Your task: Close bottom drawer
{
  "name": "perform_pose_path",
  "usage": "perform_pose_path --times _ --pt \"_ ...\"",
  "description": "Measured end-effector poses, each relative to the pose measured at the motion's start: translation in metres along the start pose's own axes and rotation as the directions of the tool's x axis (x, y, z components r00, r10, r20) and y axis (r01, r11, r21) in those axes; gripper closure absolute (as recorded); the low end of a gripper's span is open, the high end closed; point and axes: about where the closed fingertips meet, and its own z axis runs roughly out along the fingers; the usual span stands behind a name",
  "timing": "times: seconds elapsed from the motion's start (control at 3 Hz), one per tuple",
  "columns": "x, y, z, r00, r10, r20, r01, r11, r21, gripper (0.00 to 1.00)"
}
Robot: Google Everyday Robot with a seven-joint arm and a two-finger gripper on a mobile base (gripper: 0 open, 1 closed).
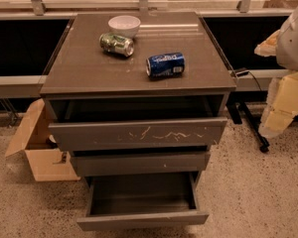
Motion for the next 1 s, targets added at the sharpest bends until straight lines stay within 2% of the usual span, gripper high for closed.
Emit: perform_pose_path --times 0.33,0.67,1.0 --pt "0.000 0.000 0.000 1.000 -0.001 0.003 0.001 1.0000 0.004 0.00" --pt "0.007 0.010 0.029 0.999 -0.022 0.038 0.023 0.9994 -0.025 0.00" --pt "0.021 0.036 0.091 0.994 -0.044 0.103 0.053 0.9947 -0.089 0.00"
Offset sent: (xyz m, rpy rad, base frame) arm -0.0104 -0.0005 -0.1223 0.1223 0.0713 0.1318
